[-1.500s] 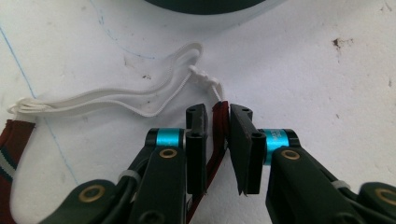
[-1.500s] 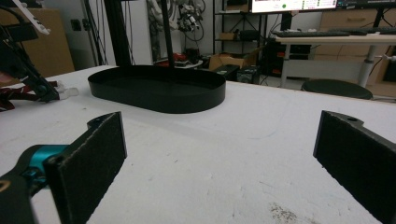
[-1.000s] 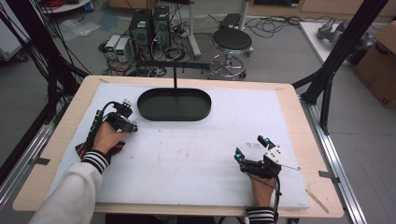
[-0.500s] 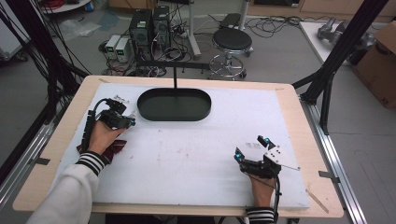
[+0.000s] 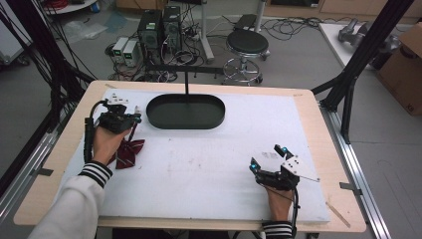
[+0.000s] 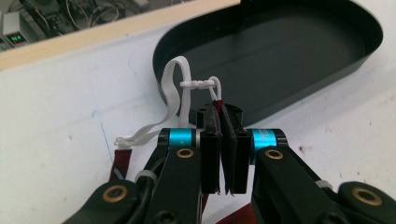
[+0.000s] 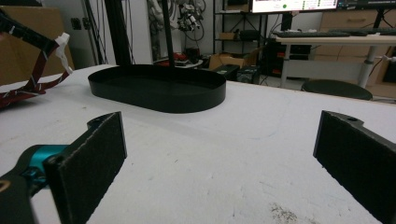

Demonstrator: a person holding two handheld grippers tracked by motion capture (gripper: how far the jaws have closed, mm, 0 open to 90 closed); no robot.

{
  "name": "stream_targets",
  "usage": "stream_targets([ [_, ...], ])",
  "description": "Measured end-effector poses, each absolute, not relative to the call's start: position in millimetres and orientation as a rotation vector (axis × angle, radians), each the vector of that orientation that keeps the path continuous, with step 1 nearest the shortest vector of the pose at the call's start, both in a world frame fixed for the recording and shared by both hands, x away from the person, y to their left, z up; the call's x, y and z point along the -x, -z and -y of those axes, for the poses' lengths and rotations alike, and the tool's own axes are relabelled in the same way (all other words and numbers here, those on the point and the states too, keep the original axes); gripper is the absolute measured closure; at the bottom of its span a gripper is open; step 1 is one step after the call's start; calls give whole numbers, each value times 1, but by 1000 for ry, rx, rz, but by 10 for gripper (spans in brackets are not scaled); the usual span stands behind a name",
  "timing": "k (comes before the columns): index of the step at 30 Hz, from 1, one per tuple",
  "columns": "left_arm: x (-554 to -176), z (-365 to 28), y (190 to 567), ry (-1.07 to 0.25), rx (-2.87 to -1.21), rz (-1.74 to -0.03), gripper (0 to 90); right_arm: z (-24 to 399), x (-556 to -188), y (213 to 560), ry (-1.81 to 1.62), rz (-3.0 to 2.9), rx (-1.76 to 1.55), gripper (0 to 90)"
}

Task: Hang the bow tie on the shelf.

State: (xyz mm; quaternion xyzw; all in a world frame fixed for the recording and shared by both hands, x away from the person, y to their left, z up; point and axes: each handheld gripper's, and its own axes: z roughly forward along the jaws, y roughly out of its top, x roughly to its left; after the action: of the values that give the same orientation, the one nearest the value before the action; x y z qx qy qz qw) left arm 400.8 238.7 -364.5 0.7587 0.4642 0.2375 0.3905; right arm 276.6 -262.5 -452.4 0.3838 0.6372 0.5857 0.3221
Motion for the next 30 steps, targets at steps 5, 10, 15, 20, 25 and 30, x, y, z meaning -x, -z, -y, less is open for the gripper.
stream_targets([
  [5, -401, -240, 357, -618, -1848, -1146, 862, 263, -277, 452, -1538, -1671, -1007, 15],
  [10, -399, -239, 350, -630, -1793, -1077, 862, 263, -277, 452, -1539, -1672, -1010, 15],
  [15, -398, -237, 341, -669, -1750, -1045, 862, 263, -277, 452, -1539, -1672, -1009, 15],
  [20, -399, -233, 331, -692, -1713, -1023, 862, 263, -277, 452, -1538, -1673, -1009, 15],
  [25, -404, -229, 322, -715, -1675, -1006, 862, 262, -277, 452, -1538, -1673, -1010, 15],
  [30, -412, -228, 314, -713, -1657, -1006, 862, 262, -277, 452, -1537, -1672, -1010, 15],
])
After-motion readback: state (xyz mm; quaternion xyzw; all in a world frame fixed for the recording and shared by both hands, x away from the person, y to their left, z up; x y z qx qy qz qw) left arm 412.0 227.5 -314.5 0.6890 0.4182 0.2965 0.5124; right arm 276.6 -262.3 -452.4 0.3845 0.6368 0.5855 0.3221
